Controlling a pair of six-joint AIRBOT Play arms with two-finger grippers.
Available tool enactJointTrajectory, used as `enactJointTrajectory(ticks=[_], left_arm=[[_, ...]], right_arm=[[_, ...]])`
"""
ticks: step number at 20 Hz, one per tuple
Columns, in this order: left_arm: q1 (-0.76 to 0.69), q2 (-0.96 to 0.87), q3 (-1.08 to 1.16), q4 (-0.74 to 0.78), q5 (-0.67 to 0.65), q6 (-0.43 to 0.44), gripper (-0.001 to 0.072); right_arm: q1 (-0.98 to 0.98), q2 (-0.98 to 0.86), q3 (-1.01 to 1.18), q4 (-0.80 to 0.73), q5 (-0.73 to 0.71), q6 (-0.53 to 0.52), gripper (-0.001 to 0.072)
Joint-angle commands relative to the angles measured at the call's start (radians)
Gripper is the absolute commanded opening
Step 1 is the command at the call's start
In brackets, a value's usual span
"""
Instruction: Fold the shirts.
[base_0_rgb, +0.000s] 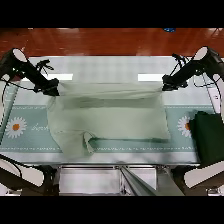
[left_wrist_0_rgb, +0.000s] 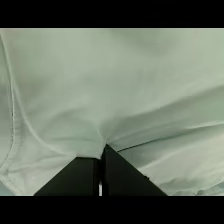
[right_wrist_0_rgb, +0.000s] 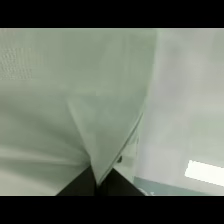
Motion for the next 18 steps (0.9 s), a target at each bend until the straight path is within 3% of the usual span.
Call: enactJointTrajectory(ticks=[1, 3, 4, 5, 6, 9, 13, 16, 18], left_arm=[[0.006, -0.001, -0.055, 0.026, 0.015, 0.021, 0.0016], [0.001, -0.003, -0.055, -0.005, 0.032, 0.021, 0.0056], [-0.006, -0.006, -0.056, -0.033, 0.032, 0.019, 0.0199], [-0.018, -0.007, -0.063, -0.047, 0.032, 0.019, 0.048], [-0.033, -0.008, -0.069, -0.032, 0.032, 0.031, 0.0506], [-0.03, 0.022, -0.067, -0.023, 0.03, -0.029, 0.0505], [0.085, 0.202, -0.134, -0.011, 0.001, -0.023, 0.0505], [0.221, 0.424, -0.417, -0.014, 0.076, 0.016, 0.0506], [0.329, 0.569, -0.66, -0.023, 0.143, 0.022, 0.0506]], right_arm=[[0.0, -0.002, -0.056, -0.018, -0.023, -0.001, 0.0025], [-0.001, -0.005, -0.064, -0.017, -0.051, 0.0, 0.0026], [0.0, -0.009, -0.064, -0.017, -0.062, 0.016, 0.0072], [0.0, -0.015, -0.064, -0.017, -0.063, 0.04, 0.0324], [0.0, -0.019, -0.064, -0.018, -0.064, 0.041, 0.0409], [-0.027, 0.009, -0.06, -0.034, -0.017, 0.078, 0.0409], [-0.16, 0.172, -0.075, -0.166, 0.047, 0.089, 0.0408], [-0.28, 0.362, -0.269, -0.051, -0.095, 0.083, 0.0408], [-0.329, 0.507, -0.497, 0.136, -0.196, -0.005, 0.0408]])
